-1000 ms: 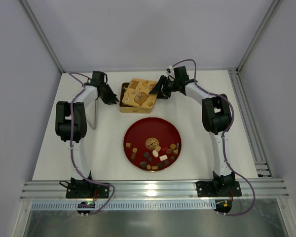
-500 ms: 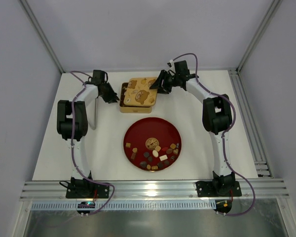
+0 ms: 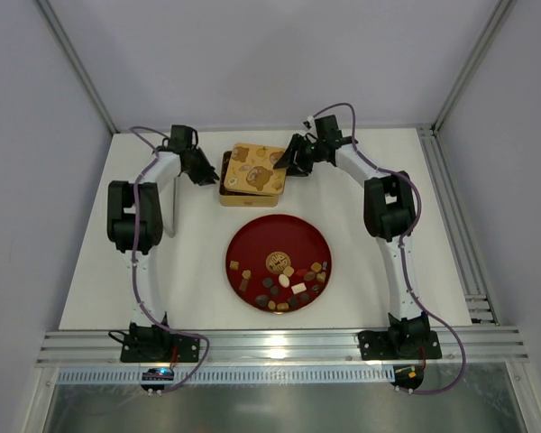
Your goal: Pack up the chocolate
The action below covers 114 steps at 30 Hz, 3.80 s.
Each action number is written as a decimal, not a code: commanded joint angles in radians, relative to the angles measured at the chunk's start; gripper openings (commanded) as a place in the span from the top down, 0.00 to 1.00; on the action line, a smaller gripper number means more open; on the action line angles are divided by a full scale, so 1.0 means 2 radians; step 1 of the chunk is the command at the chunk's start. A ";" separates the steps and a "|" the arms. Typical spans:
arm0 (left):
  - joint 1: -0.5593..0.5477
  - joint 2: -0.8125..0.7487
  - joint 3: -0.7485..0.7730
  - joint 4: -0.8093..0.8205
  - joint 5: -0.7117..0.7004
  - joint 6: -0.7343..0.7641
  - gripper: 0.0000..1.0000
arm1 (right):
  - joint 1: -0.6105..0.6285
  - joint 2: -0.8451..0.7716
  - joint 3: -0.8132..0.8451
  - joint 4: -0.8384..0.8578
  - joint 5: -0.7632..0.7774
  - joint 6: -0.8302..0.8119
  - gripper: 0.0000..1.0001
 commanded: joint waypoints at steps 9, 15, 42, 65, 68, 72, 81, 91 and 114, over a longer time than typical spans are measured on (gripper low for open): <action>-0.001 0.020 0.042 -0.005 0.015 0.009 0.78 | 0.007 0.004 0.062 -0.039 0.039 -0.039 0.48; -0.001 0.030 0.057 -0.009 0.020 0.009 0.78 | 0.014 0.013 0.079 -0.053 0.050 -0.051 0.48; -0.002 0.028 0.054 -0.006 0.026 -0.002 0.79 | 0.039 0.015 0.093 -0.077 0.083 -0.080 0.53; -0.005 -0.009 -0.002 0.018 0.004 -0.035 0.85 | 0.066 -0.048 0.030 -0.083 0.135 -0.109 0.49; -0.006 -0.011 -0.005 0.019 0.005 -0.037 0.86 | 0.069 -0.052 0.032 -0.085 0.144 -0.113 0.47; -0.006 -0.011 -0.010 0.021 0.006 -0.037 0.85 | 0.070 -0.045 0.046 -0.099 0.154 -0.120 0.45; -0.018 -0.018 -0.023 0.037 0.019 -0.040 0.86 | 0.078 -0.041 0.059 -0.113 0.175 -0.135 0.40; -0.014 -0.028 -0.037 0.046 0.022 -0.040 0.84 | 0.087 -0.044 0.070 -0.132 0.205 -0.154 0.30; 0.019 -0.041 -0.037 0.047 0.038 -0.034 0.73 | 0.098 -0.025 0.100 -0.163 0.249 -0.178 0.20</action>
